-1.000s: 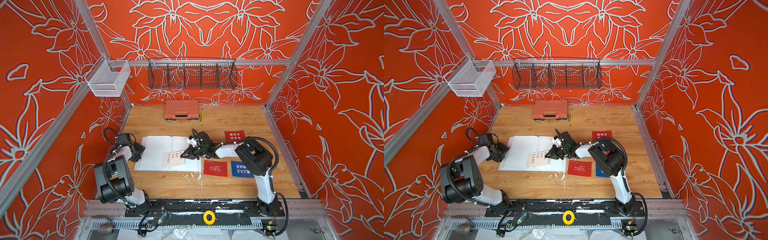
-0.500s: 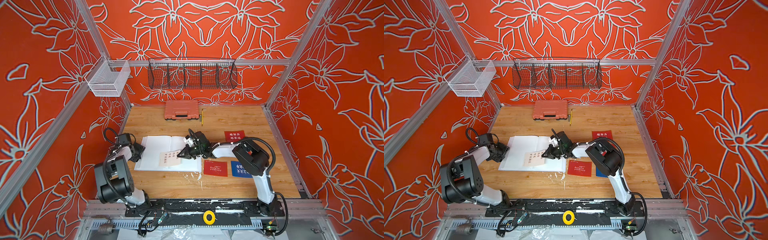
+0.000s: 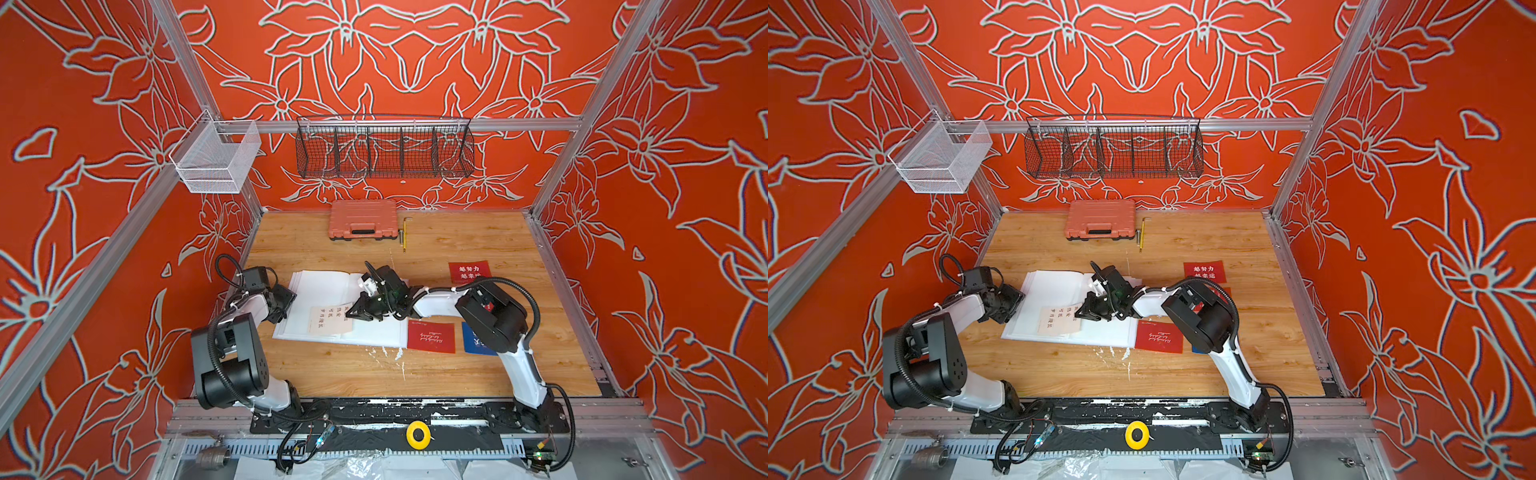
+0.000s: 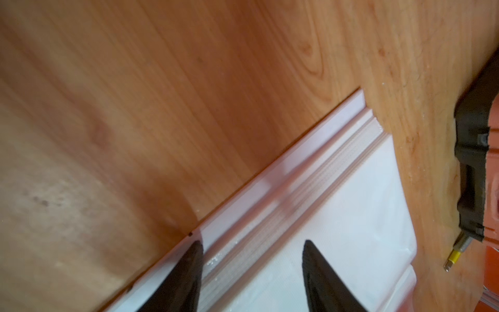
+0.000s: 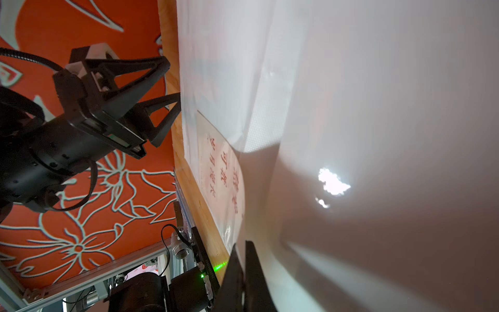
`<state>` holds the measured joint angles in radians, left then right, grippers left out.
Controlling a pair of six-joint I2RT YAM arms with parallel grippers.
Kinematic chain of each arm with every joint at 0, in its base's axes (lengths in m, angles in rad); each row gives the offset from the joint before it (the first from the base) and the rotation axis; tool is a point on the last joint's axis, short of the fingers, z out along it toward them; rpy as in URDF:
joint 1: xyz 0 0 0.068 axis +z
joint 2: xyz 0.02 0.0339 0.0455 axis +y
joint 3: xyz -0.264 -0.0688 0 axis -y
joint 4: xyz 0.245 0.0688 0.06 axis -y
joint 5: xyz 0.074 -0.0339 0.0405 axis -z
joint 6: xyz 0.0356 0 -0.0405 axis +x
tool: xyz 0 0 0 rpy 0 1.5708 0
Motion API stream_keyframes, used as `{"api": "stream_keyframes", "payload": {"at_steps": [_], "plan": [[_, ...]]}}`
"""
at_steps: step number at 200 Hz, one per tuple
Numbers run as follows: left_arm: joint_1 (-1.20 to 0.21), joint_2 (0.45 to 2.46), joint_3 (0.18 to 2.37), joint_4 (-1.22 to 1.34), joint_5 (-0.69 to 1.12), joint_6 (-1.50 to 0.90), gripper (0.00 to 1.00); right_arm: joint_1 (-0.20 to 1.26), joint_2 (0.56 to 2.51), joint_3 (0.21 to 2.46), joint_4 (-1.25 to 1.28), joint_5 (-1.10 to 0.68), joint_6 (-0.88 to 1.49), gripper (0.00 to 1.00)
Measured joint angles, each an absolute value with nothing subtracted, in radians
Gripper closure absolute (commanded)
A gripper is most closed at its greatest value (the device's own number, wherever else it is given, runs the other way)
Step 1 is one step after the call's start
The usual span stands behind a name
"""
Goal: Place the photos into the photo albums
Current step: Insert the photo into the photo album.
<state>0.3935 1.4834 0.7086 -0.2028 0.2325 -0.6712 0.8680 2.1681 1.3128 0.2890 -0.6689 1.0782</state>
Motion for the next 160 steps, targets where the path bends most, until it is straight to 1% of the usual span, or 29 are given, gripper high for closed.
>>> {"api": "stream_keyframes", "payload": {"at_steps": [14,28,68,103,125,160], "plan": [[0.385,1.478,0.704,-0.202,0.234,-0.672,0.42,0.877,2.169,1.324,0.275,-0.653,1.078,1.00],[0.384,1.477,0.704,-0.203,0.234,-0.673,0.42,0.886,2.173,1.340,0.265,-0.640,1.078,0.97],[0.384,1.477,0.704,-0.204,0.233,-0.673,0.43,0.898,2.173,1.369,0.185,-0.598,1.045,0.74],[0.384,1.477,0.704,-0.204,0.232,-0.673,0.43,0.898,2.138,1.374,0.049,-0.543,0.960,0.61],[0.384,1.477,0.704,-0.205,0.230,-0.673,0.43,0.899,2.088,1.379,-0.040,-0.505,0.906,0.58],[0.384,1.472,0.703,-0.210,0.226,-0.673,0.43,0.899,2.033,1.390,-0.133,-0.467,0.849,0.61]]}}
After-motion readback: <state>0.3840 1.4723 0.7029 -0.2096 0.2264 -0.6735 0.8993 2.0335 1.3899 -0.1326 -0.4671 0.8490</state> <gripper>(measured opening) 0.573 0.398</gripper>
